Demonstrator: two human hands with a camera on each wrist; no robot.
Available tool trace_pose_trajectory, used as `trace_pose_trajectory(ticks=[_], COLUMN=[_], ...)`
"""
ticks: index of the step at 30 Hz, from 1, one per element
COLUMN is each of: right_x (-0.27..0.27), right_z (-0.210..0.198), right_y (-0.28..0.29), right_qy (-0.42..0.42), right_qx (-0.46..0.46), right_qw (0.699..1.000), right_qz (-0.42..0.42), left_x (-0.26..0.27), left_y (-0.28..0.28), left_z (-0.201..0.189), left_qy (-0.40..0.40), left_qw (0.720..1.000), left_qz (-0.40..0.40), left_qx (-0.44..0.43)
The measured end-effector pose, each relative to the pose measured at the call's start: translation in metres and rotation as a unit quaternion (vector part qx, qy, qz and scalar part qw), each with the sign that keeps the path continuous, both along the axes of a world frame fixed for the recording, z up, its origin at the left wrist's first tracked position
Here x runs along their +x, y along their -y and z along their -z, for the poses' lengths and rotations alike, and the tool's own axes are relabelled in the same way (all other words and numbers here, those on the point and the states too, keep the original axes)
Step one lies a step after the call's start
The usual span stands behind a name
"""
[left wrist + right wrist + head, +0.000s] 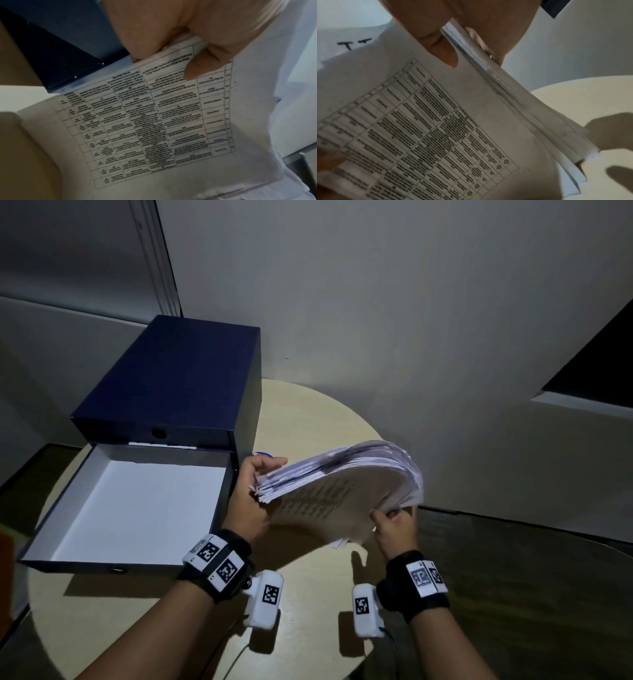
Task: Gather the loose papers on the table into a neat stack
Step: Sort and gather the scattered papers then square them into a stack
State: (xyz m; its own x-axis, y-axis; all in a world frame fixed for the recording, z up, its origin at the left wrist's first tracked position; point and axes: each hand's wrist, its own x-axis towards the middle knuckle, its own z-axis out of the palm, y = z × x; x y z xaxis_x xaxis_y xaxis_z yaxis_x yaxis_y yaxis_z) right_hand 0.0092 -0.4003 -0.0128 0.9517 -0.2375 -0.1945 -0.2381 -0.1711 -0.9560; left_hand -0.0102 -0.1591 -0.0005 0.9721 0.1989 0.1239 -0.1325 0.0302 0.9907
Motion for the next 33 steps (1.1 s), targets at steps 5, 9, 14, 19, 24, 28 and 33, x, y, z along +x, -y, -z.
trace_pose_trajectory(ticks=[5, 9, 14, 19, 24, 28, 33], right_x=[0.009, 0.01, -0.007, -0.009, -0.01, -0.017, -0.025], right_z=[-0.005, -0.015, -0.008, 0.0, 0.001, 0.008, 0.003], right_y=[0.002, 0.005, 0.017, 0.018, 0.023, 0.031, 0.038], right_qy=[0.015, 0.079, 0.015, -0.096, -0.062, -0.038, -0.05], right_qx=[-0.011, 0.049, 0.034, -0.058, -0.021, 0.023, 0.029], right_qw=[1.0, 0.995, 0.999, 0.993, 0.998, 0.999, 0.998], right_qz=[0.018, 0.029, -0.029, -0.038, -0.006, -0.01, -0.022], left_x=[0.009, 0.007, 0.001, -0.005, -0.007, -0.003, 0.002], left_y=[-0.009, -0.013, -0.005, 0.008, 0.019, 0.021, 0.022], left_z=[-0.007, -0.02, -0.008, -0.031, -0.076, -0.081, -0.086], left_qy=[0.001, 0.032, -0.022, 0.057, 0.124, 0.116, 0.103], left_qw=[1.0, 0.996, 0.999, 0.997, 0.988, 0.981, 0.973], left_qz=[-0.001, 0.029, 0.023, 0.045, 0.024, -0.002, -0.03], left_qx=[0.017, 0.077, -0.024, 0.006, 0.089, 0.155, 0.206])
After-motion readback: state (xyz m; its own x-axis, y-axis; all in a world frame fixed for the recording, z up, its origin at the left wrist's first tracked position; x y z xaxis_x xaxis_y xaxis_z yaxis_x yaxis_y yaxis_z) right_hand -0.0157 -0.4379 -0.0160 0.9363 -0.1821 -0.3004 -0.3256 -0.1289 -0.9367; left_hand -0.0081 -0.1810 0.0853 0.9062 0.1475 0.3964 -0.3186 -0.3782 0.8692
